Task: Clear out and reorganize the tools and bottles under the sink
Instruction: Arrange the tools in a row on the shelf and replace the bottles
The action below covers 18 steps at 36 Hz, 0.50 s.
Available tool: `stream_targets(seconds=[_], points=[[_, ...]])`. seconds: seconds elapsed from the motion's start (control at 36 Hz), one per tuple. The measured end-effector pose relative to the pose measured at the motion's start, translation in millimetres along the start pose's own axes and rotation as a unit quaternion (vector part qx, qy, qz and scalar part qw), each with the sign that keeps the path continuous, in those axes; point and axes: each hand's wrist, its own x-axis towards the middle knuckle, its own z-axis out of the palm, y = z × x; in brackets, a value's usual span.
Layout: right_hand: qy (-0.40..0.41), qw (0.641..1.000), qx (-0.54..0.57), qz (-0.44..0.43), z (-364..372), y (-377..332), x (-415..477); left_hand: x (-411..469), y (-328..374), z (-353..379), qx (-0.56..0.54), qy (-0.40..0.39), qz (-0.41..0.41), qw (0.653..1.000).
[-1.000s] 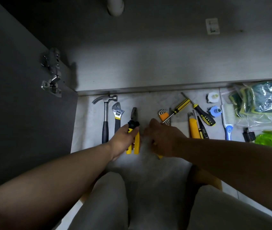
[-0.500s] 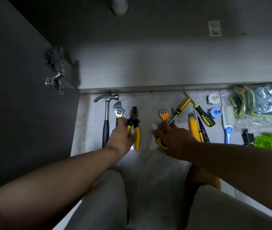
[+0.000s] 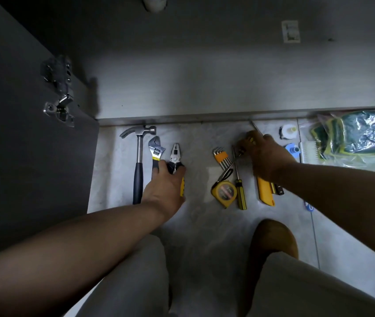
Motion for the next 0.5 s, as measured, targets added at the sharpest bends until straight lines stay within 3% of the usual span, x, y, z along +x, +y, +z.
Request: stream_targets(seconds=[0.22, 0.5], points=[[0.014, 0.997, -0.072, 0.013, -4, 8, 7, 0, 2, 5, -0.016, 0.034, -0.021, 0.999], [-0.011, 0.985, -0.158, -0.074, -7, 25, 2, 1, 4, 8, -0.013, 0.057, -0.032, 0.998]])
